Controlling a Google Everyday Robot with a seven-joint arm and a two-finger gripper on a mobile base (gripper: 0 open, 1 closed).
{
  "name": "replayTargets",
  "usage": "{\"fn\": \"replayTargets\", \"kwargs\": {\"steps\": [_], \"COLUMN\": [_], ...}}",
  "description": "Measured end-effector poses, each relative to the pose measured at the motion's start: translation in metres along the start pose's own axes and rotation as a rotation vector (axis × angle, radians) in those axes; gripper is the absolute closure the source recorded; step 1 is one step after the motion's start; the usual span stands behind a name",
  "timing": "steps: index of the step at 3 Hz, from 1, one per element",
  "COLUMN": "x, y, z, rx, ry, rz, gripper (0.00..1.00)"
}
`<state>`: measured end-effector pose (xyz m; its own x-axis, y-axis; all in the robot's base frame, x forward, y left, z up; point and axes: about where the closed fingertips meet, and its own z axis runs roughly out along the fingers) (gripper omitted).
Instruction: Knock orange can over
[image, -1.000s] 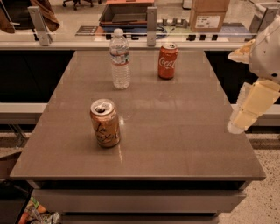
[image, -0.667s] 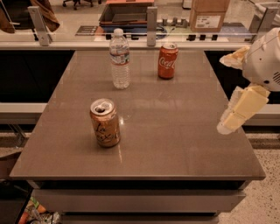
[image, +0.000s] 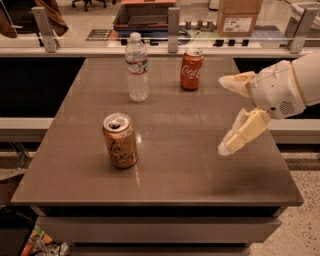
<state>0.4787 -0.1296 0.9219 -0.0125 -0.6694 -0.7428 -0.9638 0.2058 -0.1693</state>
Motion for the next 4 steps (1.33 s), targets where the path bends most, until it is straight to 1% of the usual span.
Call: {"fn": "replayTargets", "kwargs": {"steps": [1, 2, 3, 4], "x": [-0.016, -0.029, -0.030, -0.024], "y": [0.007, 0.014, 0.014, 0.007], "z": [0.023, 0.037, 0.038, 0.040], "rx": [-0.059, -0.069, -0.063, -0.075], "ry": [-0.127, -0.172, -0.171, -0.190], "rz": [-0.024, -0.048, -0.049, -0.016], "gripper": [0.00, 0.00, 0.00, 0.00]}}
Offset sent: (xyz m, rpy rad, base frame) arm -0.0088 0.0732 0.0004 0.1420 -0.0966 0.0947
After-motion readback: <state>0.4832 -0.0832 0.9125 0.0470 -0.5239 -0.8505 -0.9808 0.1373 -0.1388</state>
